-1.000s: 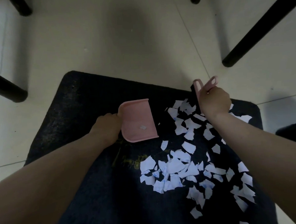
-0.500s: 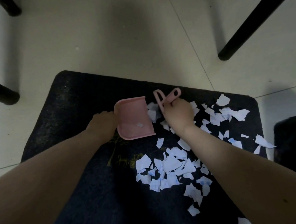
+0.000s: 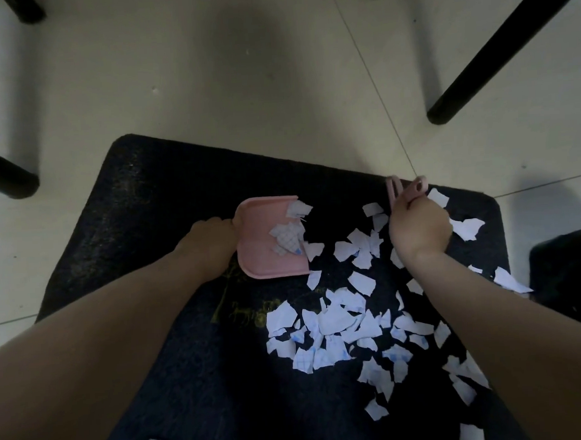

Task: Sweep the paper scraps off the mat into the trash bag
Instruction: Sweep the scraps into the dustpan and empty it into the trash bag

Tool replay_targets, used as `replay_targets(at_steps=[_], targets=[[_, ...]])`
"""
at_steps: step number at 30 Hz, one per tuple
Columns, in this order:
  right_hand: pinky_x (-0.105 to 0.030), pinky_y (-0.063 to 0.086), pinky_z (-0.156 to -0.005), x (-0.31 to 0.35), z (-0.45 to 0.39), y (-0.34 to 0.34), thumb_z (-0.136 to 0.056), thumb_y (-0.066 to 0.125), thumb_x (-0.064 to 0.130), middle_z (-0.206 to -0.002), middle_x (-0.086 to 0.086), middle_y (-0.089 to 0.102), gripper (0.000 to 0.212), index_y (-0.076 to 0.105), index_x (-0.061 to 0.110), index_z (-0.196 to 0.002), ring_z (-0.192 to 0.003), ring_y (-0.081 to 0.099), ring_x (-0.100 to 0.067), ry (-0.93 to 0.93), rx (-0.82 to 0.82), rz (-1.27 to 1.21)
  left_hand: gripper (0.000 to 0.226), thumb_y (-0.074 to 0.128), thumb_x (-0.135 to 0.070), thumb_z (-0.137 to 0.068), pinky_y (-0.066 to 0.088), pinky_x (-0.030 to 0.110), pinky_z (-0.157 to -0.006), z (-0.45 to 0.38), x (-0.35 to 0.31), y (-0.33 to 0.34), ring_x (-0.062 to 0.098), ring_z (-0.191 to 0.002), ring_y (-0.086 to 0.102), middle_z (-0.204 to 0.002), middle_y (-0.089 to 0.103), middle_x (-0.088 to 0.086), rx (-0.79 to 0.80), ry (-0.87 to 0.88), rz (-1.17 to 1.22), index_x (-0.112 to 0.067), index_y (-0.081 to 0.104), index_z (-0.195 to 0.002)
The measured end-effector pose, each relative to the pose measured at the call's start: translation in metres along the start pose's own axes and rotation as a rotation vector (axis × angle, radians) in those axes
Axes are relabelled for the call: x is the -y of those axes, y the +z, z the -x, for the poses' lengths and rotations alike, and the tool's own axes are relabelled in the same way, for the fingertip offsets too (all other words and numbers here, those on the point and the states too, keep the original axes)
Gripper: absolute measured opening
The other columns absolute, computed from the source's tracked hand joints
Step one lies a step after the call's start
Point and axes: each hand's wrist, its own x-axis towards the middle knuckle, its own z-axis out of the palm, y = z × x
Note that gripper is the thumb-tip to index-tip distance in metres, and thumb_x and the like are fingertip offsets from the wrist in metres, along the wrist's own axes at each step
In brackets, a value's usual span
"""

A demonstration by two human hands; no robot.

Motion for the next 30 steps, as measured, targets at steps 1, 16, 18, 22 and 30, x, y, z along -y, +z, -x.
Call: replay_targets(at_steps=[1,16,18,22,30], targets=[[-0.038,0.042,-0.085,-0.004,0.003,0.002,-0.103,0.010,0.039,-0.098,-0.025,0.067,0.069,0.065,-0.004,-0.100,-0.100,0.060,-0.040,0.015,0.009,0.017,0.074,0.042,-0.008,-0.093,0.041,0.032,-0.082,0.000,-0.004,0.000,0.026,-0.108,0.051,-0.126,0.050,0.012,0.011,0.006,-0.006,-0.005,-0.003,-0.152],[-0.026,0.038,-0.058,0.041,0.068,0.034,-0.099,0.041,0.032,-0.071,-0.007,0.064,0.043,0.064,0.004,-0.077,-0.068,0.060,-0.026,-0.098,0.250,-0.241,0.057,0.044,-0.011,-0.093,0.046,0.037,-0.085,-0.004,-0.009,0.007,0.027,-0.107,0.052,-0.125,0.051,0.010,0.029,-0.053,-0.088,-0.006,0.023,-0.146],[-0.030,0.043,-0.063,0.038,0.056,0.026,-0.100,0.036,0.036,-0.072,-0.009,0.066,0.048,0.064,0.006,-0.075,-0.072,0.065,-0.030,-0.068,0.153,-0.236,0.059,0.044,-0.010,-0.093,0.044,0.036,-0.084,-0.004,-0.010,0.007,0.027,-0.107,0.051,-0.125,0.051,0.011,0.050,-0.057,-0.087,-0.006,0.021,-0.147],[-0.027,0.037,-0.069,0.023,0.040,0.011,-0.103,0.014,0.039,-0.082,-0.011,0.070,0.063,0.068,0.010,-0.086,-0.083,0.066,-0.033,-0.014,-0.010,-0.158,0.069,0.045,-0.010,-0.093,0.045,0.037,-0.084,-0.003,-0.010,0.005,0.027,-0.108,0.051,-0.126,0.050,0.011,0.029,-0.048,-0.099,-0.004,0.008,-0.151],[-0.027,0.040,-0.064,0.034,0.081,0.042,-0.102,0.022,0.040,-0.071,-0.002,0.063,0.056,0.064,0.008,-0.086,-0.071,0.062,-0.025,-0.052,0.257,-0.082,0.072,0.046,-0.010,-0.093,0.044,0.037,-0.086,-0.003,-0.012,0.005,0.028,-0.110,0.050,-0.128,0.049,0.012,0.006,-0.044,-0.098,-0.004,0.003,-0.151]])
